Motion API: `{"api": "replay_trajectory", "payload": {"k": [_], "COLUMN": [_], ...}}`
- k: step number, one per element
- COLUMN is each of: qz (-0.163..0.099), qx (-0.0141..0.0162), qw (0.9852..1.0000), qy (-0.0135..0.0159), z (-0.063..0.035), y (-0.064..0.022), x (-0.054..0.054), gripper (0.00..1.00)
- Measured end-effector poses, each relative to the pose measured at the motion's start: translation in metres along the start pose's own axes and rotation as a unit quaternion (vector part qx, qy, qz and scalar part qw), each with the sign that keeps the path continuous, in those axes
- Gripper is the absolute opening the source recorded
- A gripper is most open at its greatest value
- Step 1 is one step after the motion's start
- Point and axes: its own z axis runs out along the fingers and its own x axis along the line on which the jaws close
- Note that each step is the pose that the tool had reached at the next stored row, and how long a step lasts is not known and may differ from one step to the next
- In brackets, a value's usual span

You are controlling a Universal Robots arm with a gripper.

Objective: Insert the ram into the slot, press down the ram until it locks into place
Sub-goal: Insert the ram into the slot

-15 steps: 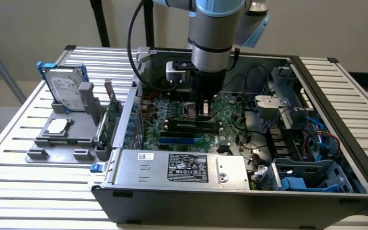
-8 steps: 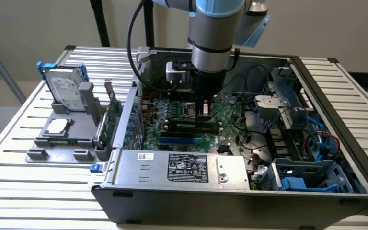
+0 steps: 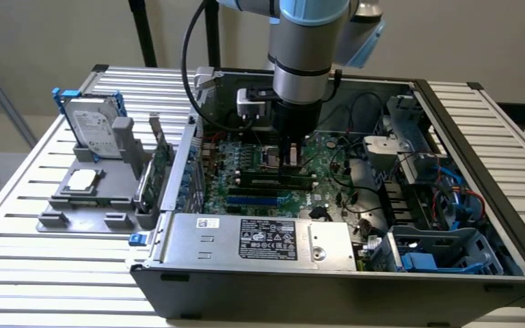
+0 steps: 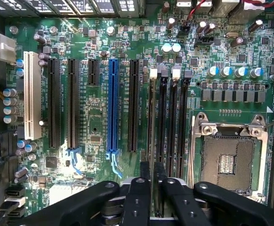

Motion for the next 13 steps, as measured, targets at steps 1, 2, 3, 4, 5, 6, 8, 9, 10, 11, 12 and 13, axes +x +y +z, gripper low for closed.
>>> {"api": "replay_trajectory", "payload": {"k": [1,2,3,4,5,6,8,9,10,11,12,13], "qz": [0.0,0.0,0.0,0.0,0.0,0.0,0.0,0.0,0.0,0.0,0.0,0.0], "qx": [0.0,0.0,0.0,0.0,0.0,0.0,0.0,-0.0001,0.0,0.0,0.0,0.0001], "qw": [1.0,1.0,1.0,1.0,1.0,1.0,1.0,1.0,1.0,1.0,1.0,1.0], "qy": [-0.0003,-0.0009,-0.0013,-0.0018,-0.0022,-0.0023,-0.0025,-0.0025,-0.0025,-0.0026,-0.0026,-0.0028], "z": [-0.0007,-0.002,-0.0041,-0.0068,-0.0088,-0.0105,-0.0128,-0.0139,-0.0147,-0.0155,-0.0158,-0.0157], "y": [0.0,0.0,0.0001,0.0004,0.0009,0.0015,0.003,0.0039,0.0047,0.005,0.0049,0.005], "x": [0.0,0.0,0.0,0.0,0.0,0.001,0.001,0.001,0.001,0.001,0.001,0.001], "gripper": [0.2,0.27,0.27,0.27,0.27,0.27,0.27,0.27,0.25,0.25,0.19,0.13]}}
